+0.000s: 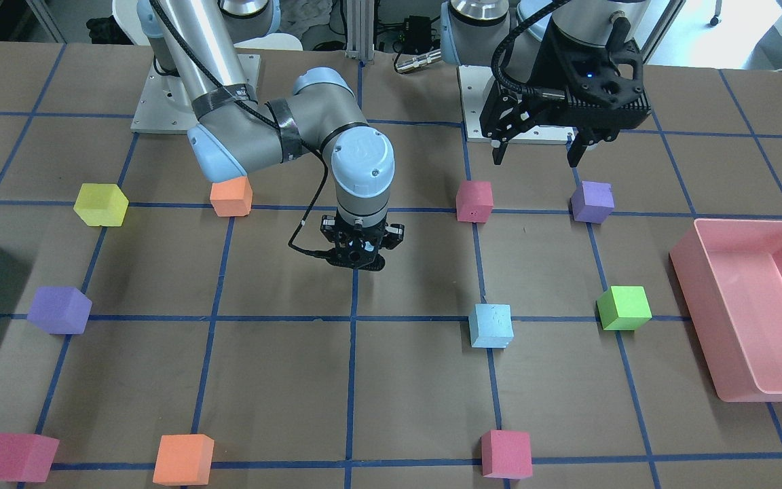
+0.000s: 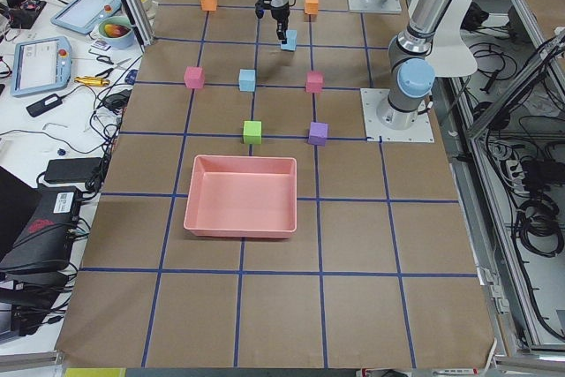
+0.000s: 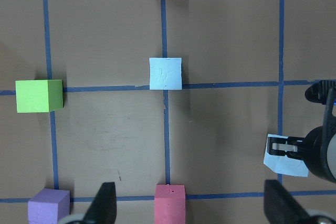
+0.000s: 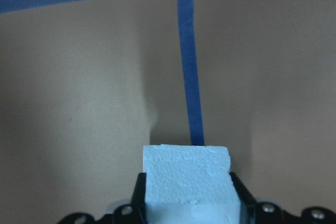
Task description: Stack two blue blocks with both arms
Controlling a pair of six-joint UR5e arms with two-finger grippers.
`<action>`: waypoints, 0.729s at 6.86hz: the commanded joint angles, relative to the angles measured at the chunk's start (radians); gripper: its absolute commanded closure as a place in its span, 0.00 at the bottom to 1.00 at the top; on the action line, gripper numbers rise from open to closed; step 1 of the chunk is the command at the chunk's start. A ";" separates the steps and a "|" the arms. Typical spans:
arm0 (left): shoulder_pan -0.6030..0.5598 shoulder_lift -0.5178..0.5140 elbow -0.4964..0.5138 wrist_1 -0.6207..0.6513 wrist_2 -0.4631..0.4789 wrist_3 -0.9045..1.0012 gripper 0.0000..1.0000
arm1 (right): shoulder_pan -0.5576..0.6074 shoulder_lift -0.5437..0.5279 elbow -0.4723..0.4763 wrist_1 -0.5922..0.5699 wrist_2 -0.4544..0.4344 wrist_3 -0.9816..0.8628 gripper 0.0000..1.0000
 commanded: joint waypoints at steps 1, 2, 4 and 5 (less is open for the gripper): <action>0.034 -0.077 0.029 0.049 -0.038 0.006 0.00 | 0.001 0.001 0.015 -0.026 -0.008 -0.002 1.00; 0.038 -0.157 0.064 0.072 -0.032 0.015 0.00 | 0.001 0.001 0.015 -0.024 -0.009 -0.002 0.97; 0.038 -0.313 0.115 0.077 -0.011 0.014 0.00 | -0.001 0.000 0.015 -0.027 -0.009 -0.002 0.74; 0.038 -0.373 0.103 0.115 0.003 0.021 0.00 | -0.001 0.000 0.015 -0.027 -0.009 -0.002 0.55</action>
